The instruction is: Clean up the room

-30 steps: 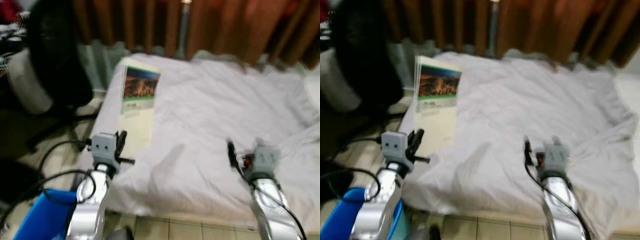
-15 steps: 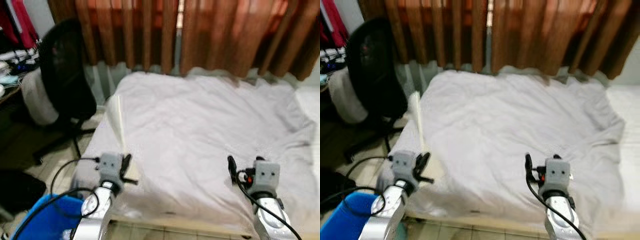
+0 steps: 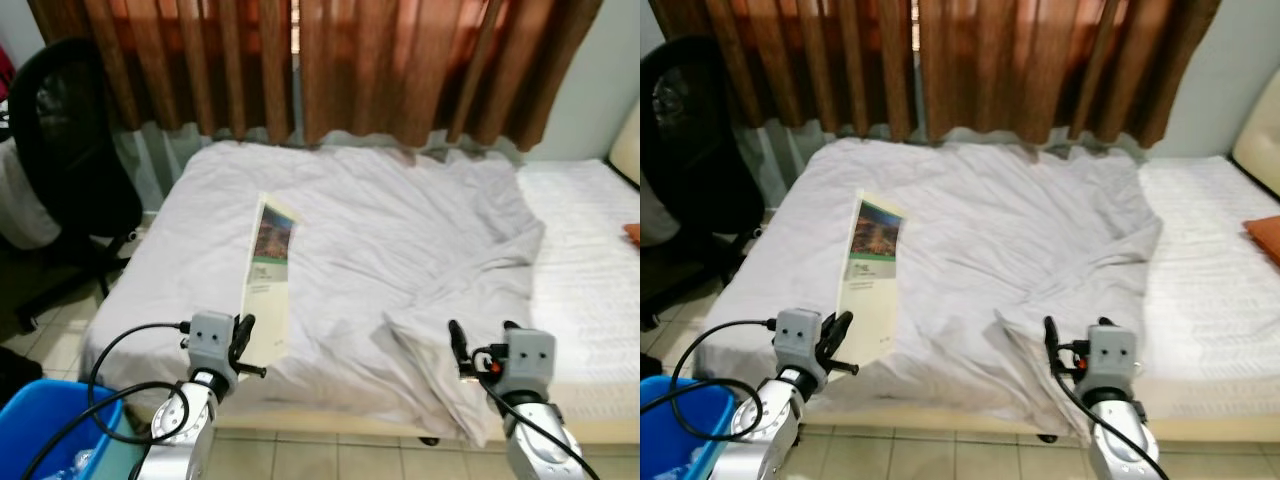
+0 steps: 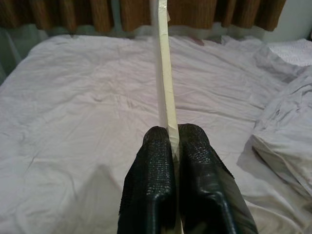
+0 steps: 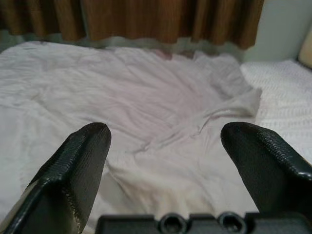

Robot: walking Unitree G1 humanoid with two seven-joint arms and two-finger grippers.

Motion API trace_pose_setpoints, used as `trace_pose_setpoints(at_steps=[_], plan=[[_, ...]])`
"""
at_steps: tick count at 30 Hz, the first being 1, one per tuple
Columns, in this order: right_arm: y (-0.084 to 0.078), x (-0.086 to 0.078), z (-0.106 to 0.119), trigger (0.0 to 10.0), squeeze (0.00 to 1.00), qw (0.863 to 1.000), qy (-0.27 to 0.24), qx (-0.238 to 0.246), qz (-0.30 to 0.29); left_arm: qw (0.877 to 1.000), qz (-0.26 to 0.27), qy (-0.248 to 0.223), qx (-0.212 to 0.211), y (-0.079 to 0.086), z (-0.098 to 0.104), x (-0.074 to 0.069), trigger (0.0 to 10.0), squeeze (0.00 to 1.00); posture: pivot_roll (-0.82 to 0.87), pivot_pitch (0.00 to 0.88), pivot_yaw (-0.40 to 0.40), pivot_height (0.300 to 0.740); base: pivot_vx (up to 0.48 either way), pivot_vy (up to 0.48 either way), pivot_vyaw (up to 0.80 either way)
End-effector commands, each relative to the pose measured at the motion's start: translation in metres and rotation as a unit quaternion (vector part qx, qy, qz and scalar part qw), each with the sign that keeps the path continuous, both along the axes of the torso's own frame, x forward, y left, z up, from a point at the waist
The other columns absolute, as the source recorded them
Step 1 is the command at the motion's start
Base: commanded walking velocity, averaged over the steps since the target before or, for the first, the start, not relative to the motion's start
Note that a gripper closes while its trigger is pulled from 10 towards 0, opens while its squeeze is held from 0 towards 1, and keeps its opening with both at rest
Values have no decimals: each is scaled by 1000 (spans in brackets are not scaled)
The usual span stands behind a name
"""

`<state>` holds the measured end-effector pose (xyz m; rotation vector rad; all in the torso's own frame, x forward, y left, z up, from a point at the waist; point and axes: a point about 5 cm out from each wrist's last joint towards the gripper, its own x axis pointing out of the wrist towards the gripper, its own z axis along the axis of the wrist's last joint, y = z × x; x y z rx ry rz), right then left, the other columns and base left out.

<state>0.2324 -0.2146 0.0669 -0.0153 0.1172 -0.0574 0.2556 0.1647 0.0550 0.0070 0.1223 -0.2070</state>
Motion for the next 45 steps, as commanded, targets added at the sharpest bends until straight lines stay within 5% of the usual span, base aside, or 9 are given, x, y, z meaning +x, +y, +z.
trace_pose_setpoints(at_steps=[1, 7, 17, 45], plan=[[4, -3, -1, 10000, 0, 1000, 8, 22, 16, 999, 15, -34, 8, 8, 16, 0, 10000, 0, -21, 0, -39, 740, 255, -401, 0], [6, -12, -4, 10000, 0, 998, 23, 38, 45, 999, 36, -33, -1, 8, 19, -15, 10000, 0, 3, 0, -48, 740, 257, -402, 0], [18, 7, 0, 10000, 0, 997, 8, 36, 64, 999, 30, -35, 19, 15, 23, 8, 10000, 0, 7, 0, -40, 740, 272, -392, 0], [25, 16, 4, 10000, 0, 996, -3, 17, 87, 999, 6, -35, 17, 0, 20, 9, 10000, 0, -5, 0, -43, 740, 292, -377, -62]])
